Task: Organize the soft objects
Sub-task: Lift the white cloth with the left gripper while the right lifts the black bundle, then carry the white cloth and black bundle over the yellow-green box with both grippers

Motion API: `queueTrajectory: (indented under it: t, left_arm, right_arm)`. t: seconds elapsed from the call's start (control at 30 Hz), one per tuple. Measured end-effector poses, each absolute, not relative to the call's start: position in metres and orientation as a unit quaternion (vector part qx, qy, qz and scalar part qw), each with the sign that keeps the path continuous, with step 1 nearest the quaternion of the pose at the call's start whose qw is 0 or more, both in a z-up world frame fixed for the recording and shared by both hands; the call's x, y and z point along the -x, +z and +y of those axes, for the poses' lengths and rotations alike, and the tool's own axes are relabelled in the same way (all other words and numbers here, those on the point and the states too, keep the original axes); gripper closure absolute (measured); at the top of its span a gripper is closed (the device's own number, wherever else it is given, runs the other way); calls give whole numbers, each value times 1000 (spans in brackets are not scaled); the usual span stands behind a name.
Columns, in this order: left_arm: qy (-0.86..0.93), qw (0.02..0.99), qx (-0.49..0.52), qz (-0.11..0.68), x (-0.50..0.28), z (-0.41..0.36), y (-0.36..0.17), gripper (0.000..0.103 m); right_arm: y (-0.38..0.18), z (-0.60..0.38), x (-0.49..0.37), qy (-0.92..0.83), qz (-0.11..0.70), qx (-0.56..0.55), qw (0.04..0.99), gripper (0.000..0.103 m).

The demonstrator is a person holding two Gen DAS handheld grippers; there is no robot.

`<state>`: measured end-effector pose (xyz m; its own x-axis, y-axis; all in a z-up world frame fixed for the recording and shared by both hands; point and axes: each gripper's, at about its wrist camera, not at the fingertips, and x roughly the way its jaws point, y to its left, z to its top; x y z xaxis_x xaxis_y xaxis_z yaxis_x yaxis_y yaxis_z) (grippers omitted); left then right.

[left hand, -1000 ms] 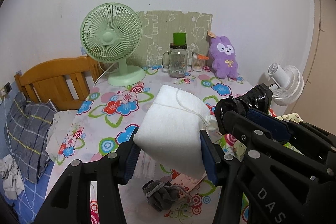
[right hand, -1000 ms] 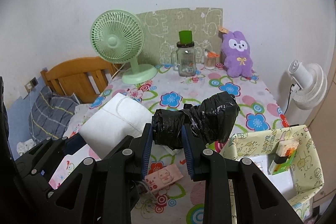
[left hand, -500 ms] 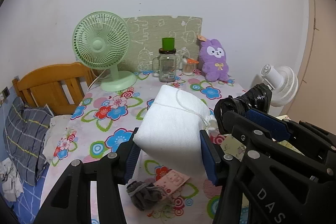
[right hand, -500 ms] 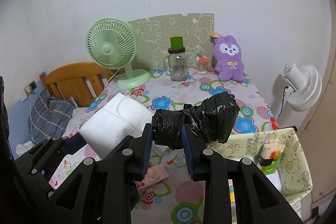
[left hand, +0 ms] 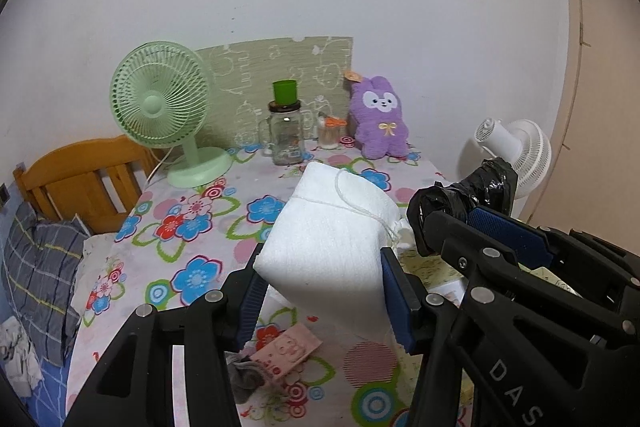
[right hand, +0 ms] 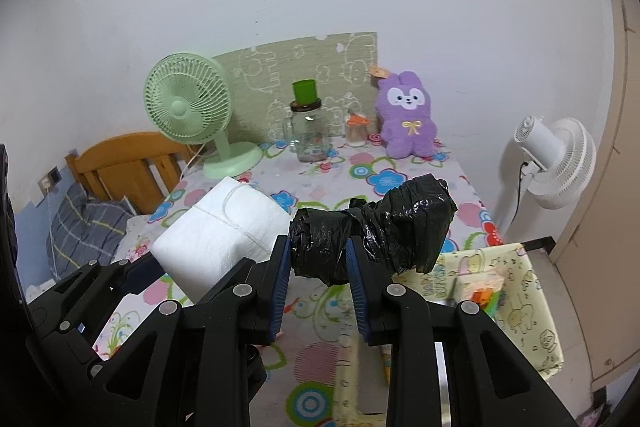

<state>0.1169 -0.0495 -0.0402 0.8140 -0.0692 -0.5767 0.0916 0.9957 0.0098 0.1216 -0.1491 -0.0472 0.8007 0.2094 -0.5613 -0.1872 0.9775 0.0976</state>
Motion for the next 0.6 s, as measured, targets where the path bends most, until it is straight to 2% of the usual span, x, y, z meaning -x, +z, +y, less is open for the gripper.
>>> queueTrajectory:
  t: [0.6]
  left_arm:
    - [-91,946,-43,308,-124,-111,-48,48]
  right_arm:
    - [-56,-214,-119,59,299,-38,952,71]
